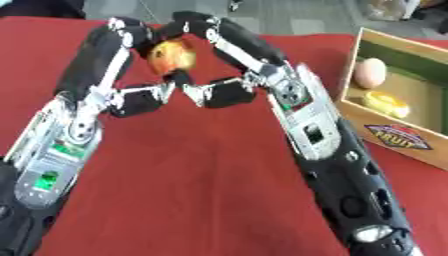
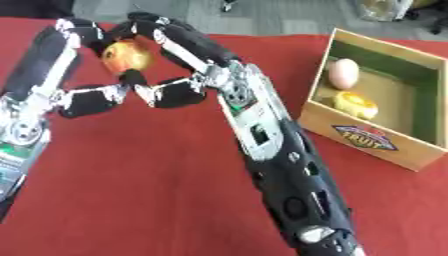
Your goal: Pick up the objects with one hand, pass them to the other hand, and then place them into the box on the other side of the table.
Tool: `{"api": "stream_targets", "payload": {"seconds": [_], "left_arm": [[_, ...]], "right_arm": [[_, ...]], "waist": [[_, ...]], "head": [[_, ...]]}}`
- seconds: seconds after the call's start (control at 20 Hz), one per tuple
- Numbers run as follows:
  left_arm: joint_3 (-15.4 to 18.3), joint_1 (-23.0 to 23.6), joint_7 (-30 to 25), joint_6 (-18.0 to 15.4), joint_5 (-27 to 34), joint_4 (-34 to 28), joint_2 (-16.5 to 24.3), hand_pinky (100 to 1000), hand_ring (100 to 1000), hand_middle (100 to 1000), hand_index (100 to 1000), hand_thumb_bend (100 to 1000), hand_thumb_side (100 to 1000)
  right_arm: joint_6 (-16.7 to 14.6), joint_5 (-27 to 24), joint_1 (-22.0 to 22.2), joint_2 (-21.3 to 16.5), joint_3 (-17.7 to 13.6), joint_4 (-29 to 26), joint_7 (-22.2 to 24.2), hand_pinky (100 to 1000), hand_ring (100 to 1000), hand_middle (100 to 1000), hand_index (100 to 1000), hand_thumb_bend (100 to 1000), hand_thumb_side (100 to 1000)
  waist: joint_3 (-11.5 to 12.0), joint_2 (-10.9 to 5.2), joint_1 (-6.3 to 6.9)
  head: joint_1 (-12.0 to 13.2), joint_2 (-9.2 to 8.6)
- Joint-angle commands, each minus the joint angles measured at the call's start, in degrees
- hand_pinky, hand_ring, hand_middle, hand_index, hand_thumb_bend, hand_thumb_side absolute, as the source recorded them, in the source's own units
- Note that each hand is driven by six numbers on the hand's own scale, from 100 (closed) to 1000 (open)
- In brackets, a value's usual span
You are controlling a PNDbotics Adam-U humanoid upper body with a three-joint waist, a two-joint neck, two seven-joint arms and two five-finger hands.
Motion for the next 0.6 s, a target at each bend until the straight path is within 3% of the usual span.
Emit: {"api": "stream_targets", "payload": {"seconds": [0.05, 0.4, 0.6], "left_arm": [[0.7, -0.8, 0.8, -0.1, -0.7, -2.0, 0.3, 663, 501, 432, 462, 234, 100], [1.0, -0.7, 1.5, -0.2, -1.3, -2.6, 0.2, 664, 501, 433, 463, 234, 100], [1.1, -0.6, 1.8, -0.2, -1.7, -2.7, 0.1, 663, 501, 432, 463, 235, 100]], "right_arm": [[-0.3, 1.5, -0.6, -0.2, -0.1, -0.4, 0.5, 959, 1000, 608, 747, 100, 132], [-0.7, 3.7, -0.5, -0.2, -0.3, -0.3, 1.0, 957, 1000, 593, 738, 100, 157], [-0.6, 4.1, -0.5, -0.2, -0.3, -0.2, 0.9, 944, 1000, 541, 693, 100, 158]], "waist": [[0.1, -1.47, -0.03], [0.1, -1.49, -0.08], [0.1, -1.48, -0.10]], "head": [[0.1, -0.80], [0.3, -1.12], [0.6, -1.43]]}}
